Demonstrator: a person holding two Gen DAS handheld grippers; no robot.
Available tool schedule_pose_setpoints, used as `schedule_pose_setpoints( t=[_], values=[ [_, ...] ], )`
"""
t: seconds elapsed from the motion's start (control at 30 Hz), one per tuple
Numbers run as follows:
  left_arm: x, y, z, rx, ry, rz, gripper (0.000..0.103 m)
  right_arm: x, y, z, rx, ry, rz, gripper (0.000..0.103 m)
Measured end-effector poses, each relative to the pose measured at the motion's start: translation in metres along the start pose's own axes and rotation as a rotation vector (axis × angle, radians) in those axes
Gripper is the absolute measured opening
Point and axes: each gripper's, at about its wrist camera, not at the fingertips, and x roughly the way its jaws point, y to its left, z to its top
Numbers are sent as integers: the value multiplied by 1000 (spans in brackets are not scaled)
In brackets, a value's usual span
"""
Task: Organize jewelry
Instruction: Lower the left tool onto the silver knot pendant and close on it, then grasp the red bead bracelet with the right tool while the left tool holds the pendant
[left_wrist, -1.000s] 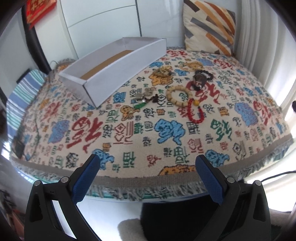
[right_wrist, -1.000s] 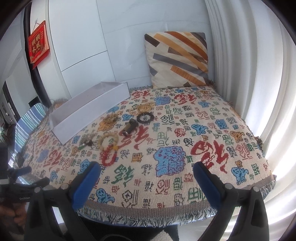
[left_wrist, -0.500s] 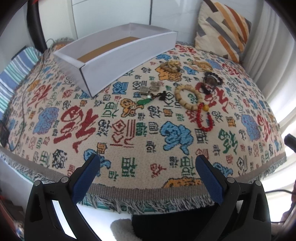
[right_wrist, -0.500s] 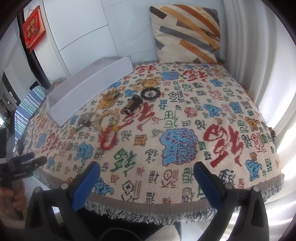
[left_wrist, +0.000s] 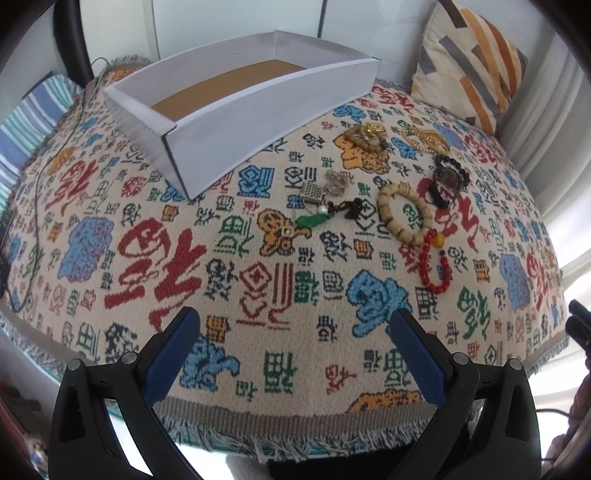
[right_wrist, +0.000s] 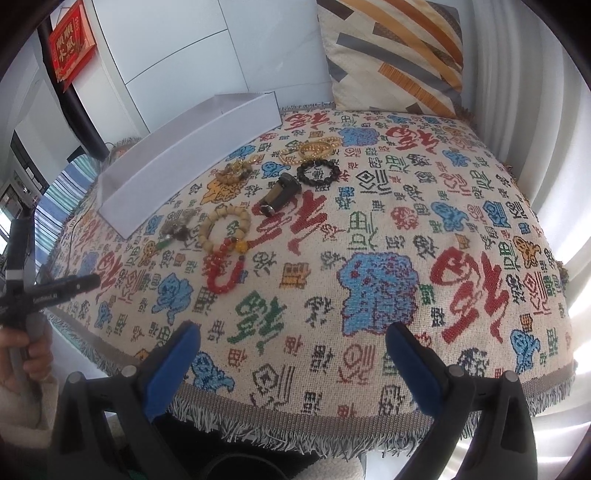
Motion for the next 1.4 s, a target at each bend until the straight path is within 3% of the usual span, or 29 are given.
schedule_pose_setpoints(
  t=[0.27, 0.53, 0.67, 0.8, 0.9, 0.97, 1.03, 1.23, 1.4],
  values=[
    [23, -8, 54, 52, 53, -48, 102, 9, -7, 3, 20, 20, 2, 102],
    [89, -53, 117, 187, 125, -32, 101, 13, -11, 4, 51, 26, 12, 102],
    [128, -64, 132, 218, 204, -9, 83, 10, -15, 3, 64, 22, 1, 102],
    [147, -65, 137, 206, 243, -14, 78, 11, -20, 1, 83, 31, -9, 102],
    [157, -62, 134, 194, 265, -23, 55, 14, -21, 0, 88, 38, -11, 102],
    [161, -58, 133, 179, 273, -16, 26, 16, -19, 1, 83, 40, -10, 102],
    [161, -52, 135, 147, 260, -48, 14, 18, -16, 3, 71, 40, -10, 102],
    [147, -19, 143, 19, 213, -164, 12, 27, -5, 17, 6, 21, -11, 102],
    [111, 3, 146, -34, 150, -228, 12, 47, -2, 35, 8, 39, 26, 102]
  ],
)
